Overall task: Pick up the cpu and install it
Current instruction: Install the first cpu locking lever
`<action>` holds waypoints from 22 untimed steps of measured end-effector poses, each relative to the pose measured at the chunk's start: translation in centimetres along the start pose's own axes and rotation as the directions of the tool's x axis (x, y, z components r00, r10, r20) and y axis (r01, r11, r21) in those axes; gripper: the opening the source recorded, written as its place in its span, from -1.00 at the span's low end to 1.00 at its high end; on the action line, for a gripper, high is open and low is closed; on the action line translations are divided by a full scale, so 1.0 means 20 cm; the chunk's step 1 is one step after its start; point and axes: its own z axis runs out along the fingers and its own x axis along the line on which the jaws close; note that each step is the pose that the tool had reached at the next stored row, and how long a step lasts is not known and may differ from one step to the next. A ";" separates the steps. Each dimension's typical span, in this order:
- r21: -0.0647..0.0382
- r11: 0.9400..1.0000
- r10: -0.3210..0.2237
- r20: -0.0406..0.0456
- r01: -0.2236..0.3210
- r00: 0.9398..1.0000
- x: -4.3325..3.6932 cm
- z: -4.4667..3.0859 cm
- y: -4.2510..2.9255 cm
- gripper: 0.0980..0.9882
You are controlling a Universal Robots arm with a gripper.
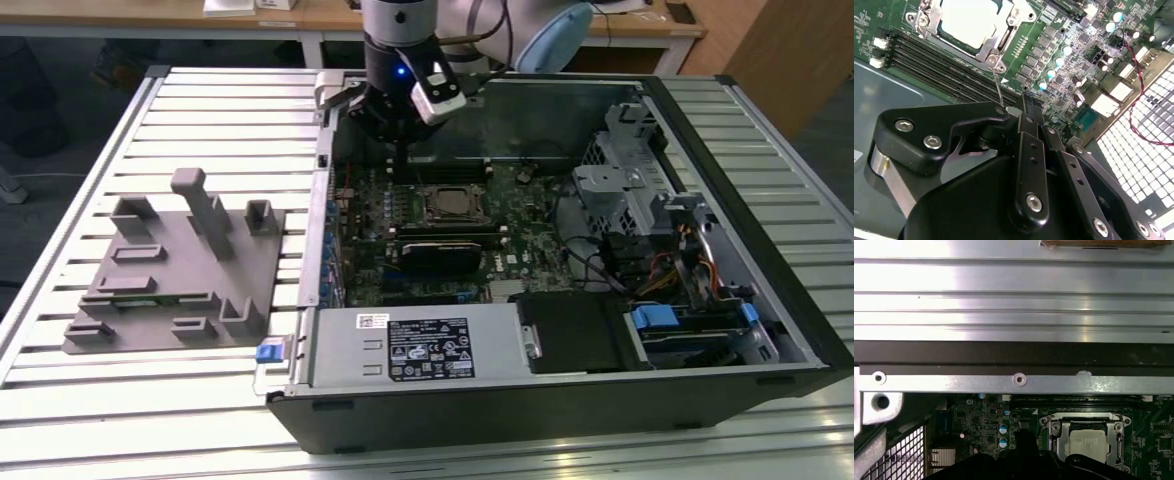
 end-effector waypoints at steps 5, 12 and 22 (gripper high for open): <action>0.000 1.000 0.000 0.000 0.000 1.000 -0.033 0.001 0.000 -0.98; 0.000 1.000 0.000 0.000 0.000 1.000 -0.085 0.002 0.001 -0.98; -0.001 1.000 0.000 -0.001 0.000 1.000 -0.214 0.005 0.003 -0.98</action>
